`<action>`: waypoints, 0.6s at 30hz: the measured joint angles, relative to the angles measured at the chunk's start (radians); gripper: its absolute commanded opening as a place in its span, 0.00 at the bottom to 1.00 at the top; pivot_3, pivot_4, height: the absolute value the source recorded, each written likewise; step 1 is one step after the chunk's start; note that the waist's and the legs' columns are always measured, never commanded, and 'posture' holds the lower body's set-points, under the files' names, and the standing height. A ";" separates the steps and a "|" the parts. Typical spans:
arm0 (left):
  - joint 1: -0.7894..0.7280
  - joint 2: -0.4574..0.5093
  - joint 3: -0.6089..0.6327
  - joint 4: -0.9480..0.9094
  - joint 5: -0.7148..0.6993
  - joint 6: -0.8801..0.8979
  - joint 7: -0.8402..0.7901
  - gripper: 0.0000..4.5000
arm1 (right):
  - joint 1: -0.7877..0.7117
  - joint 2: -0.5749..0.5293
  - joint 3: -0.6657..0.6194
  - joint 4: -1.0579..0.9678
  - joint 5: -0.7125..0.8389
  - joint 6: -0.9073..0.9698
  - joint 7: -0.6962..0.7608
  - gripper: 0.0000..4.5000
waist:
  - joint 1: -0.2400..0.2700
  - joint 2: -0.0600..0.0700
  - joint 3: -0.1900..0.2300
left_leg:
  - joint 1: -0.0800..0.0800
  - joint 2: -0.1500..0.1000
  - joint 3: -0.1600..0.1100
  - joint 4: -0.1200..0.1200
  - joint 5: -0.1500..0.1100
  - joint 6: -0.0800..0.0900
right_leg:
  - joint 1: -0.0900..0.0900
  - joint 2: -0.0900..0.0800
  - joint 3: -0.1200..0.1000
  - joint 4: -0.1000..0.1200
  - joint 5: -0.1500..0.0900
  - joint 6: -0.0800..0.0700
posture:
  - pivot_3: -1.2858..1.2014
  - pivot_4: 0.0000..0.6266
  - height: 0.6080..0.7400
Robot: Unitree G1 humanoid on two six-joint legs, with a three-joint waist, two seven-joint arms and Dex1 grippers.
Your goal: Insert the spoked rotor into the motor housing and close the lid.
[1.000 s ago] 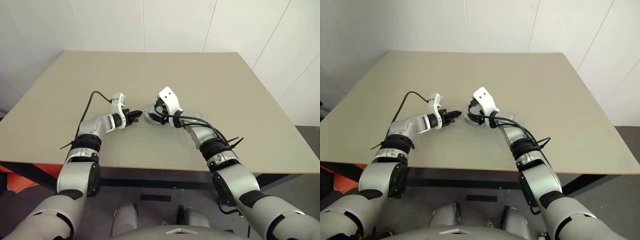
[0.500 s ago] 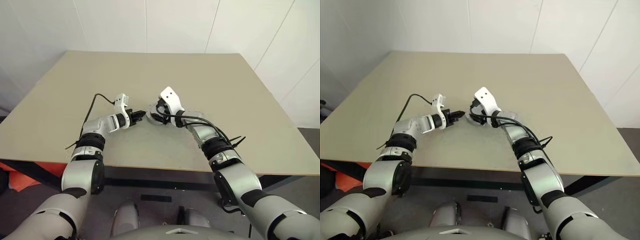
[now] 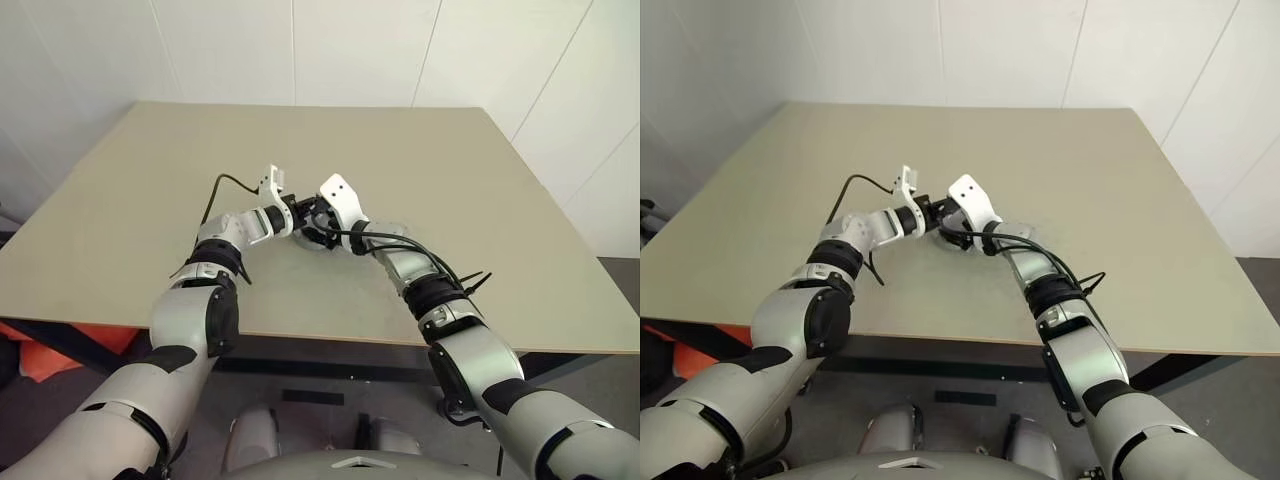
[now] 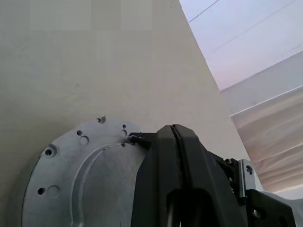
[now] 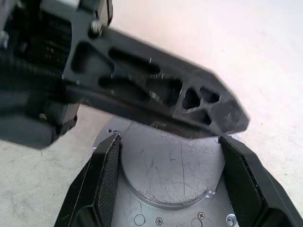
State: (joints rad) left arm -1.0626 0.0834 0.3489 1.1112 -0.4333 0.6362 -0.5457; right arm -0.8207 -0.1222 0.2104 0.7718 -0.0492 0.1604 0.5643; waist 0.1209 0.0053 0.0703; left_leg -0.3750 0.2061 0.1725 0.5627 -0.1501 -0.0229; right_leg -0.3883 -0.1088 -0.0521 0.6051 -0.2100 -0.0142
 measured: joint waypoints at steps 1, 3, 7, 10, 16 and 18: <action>-0.001 -0.001 -0.001 0.011 0.003 0.001 0.012 0.00 | 0.001 -0.001 -0.001 0.000 0.000 0.001 -0.001 0.70 | 0.000 0.000 0.000 | 0.000 0.000 0.000 0.000 0.000 0.000 | 0.000 0.000 0.000 0.000 0.000 0.000 | 0.52 0.00 1.00; -0.001 -0.001 -0.002 0.025 0.010 0.004 0.028 0.00 | 0.002 -0.002 -0.001 -0.002 0.000 0.001 -0.003 0.70 | 0.001 0.000 0.000 | 0.000 0.000 0.000 0.000 0.000 0.000 | 0.000 0.000 0.000 0.000 0.000 0.000 | 0.52 0.00 1.00; -0.003 0.004 -0.001 0.025 0.014 0.006 0.048 0.00 | 0.007 -0.002 -0.001 -0.009 0.000 0.004 -0.002 0.70 | 0.002 0.000 0.000 | 0.001 0.000 0.000 0.000 0.000 0.000 | 0.001 0.000 0.000 0.000 0.000 0.000 | 0.52 0.00 1.00; -0.003 0.016 0.000 0.025 0.016 0.008 0.062 0.00 | 0.008 -0.002 -0.002 -0.012 0.000 0.008 -0.002 0.70 | 0.002 0.000 0.000 | 0.001 0.000 0.000 0.000 0.000 0.000 | 0.001 0.000 0.000 0.000 0.000 0.000 | 0.52 0.00 1.00; -0.003 0.024 0.000 0.025 0.017 0.012 0.087 0.00 | 0.008 -0.002 -0.007 -0.015 0.003 0.027 -0.001 0.70 | 0.003 0.000 0.000 | 0.003 0.000 0.000 -0.001 0.000 0.000 | 0.003 -0.001 0.000 -0.001 -0.002 0.003 | 0.52 0.00 1.00; -0.003 0.024 0.000 0.025 0.017 0.015 0.090 0.00 | 0.008 -0.002 -0.013 -0.018 0.010 0.038 0.001 0.70 | 0.003 0.000 0.000 | 0.003 0.000 0.000 -0.001 0.000 0.000 | 0.003 -0.001 0.000 -0.001 -0.002 0.004 | 0.52 0.00 1.00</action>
State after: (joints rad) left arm -1.0657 0.1078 0.3493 1.1360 -0.4162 0.6513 -0.4555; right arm -0.8130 -0.1243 0.1974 0.7537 -0.0393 0.1984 0.5652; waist 0.1240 0.0053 0.0702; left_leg -0.3720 0.2061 0.1721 0.5618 -0.1502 -0.0227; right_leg -0.3851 -0.1095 -0.0520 0.6040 -0.2124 -0.0101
